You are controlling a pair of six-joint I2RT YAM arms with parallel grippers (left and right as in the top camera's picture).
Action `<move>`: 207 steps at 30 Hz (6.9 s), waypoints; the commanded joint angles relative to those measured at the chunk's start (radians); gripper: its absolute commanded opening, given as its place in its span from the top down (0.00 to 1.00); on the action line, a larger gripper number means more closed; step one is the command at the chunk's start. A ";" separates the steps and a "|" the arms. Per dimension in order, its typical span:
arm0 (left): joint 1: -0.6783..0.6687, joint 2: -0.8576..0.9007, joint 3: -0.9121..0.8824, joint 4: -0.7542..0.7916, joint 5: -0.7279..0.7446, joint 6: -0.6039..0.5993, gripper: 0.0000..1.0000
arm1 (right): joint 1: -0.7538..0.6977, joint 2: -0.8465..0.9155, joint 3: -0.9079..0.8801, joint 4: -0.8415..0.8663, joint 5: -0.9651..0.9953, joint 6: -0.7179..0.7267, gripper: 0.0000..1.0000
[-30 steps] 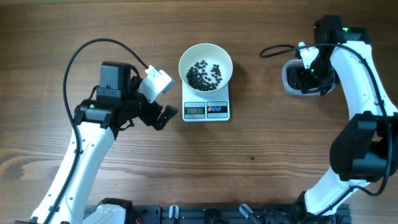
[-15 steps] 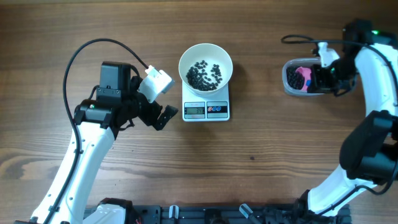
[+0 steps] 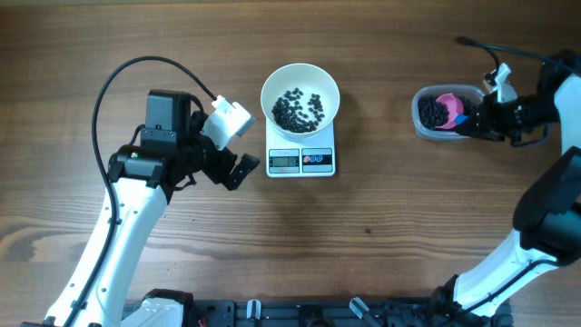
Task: Scoop item into bowl and weigh 150g on scale
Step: 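Scoop beans and pour them into the bowl with the right gripper, then move the scoop back into the bean tub and scoop beans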
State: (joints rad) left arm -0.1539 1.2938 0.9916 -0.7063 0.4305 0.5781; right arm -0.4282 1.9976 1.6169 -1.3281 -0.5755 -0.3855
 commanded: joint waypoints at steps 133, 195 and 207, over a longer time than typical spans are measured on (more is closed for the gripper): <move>0.005 -0.003 -0.006 0.003 -0.002 -0.010 0.00 | 0.283 -0.214 -0.140 0.287 0.804 0.171 0.96; 0.005 -0.003 -0.006 0.003 -0.002 -0.010 0.00 | -0.022 -0.082 -0.140 0.145 -0.064 0.044 0.96; 0.005 -0.003 -0.006 0.003 -0.002 -0.010 0.00 | -0.126 -0.083 -0.140 0.021 -0.267 -0.169 0.96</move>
State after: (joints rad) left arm -0.1539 1.2938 0.9916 -0.7063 0.4305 0.5781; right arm -0.5472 1.8984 1.4799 -1.2701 -0.7113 -0.4152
